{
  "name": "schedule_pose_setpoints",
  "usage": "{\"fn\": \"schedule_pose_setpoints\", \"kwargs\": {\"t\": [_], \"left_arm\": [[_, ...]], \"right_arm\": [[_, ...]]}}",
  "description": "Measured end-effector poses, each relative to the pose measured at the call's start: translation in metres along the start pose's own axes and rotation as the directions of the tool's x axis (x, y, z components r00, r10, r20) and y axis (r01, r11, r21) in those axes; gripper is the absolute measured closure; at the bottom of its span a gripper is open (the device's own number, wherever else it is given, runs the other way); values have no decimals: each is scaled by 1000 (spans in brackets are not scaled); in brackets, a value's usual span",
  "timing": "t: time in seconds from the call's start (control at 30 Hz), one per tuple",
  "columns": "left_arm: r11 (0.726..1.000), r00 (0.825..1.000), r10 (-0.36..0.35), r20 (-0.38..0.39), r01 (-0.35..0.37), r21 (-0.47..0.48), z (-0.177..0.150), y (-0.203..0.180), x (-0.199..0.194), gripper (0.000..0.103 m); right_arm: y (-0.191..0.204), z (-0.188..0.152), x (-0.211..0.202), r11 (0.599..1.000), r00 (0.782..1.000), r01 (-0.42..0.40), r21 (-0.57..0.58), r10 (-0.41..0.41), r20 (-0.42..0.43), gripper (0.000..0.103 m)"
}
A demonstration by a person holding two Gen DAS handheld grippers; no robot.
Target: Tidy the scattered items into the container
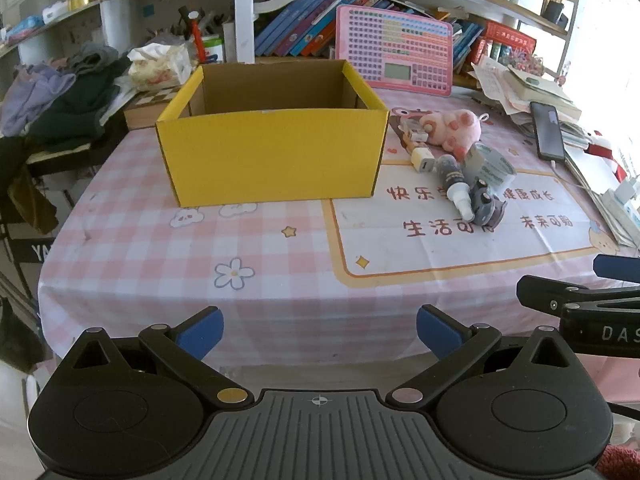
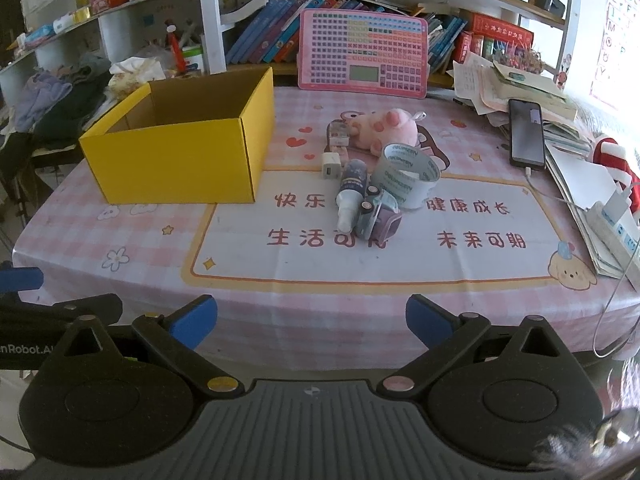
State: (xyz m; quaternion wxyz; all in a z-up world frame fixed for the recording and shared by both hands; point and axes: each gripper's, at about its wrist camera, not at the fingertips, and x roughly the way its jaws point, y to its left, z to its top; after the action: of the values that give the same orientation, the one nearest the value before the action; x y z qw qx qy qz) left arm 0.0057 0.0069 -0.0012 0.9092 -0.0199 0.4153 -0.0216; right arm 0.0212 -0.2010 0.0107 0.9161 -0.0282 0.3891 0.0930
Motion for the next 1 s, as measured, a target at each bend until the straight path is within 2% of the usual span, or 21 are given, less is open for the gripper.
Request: {"fn": "schedule_pose_setpoints", "kwargs": {"t": [0.33, 1.0], "left_arm": [[1000, 1000, 3, 26, -3, 5, 0, -2, -6, 0], [998, 999, -41, 22, 40, 40, 0, -14, -8, 0]], "right_arm": [[1, 10, -3, 998, 1000, -11, -58, 12, 25, 2], [-9, -3, -13, 999, 999, -27, 19, 26, 41, 2]]}}
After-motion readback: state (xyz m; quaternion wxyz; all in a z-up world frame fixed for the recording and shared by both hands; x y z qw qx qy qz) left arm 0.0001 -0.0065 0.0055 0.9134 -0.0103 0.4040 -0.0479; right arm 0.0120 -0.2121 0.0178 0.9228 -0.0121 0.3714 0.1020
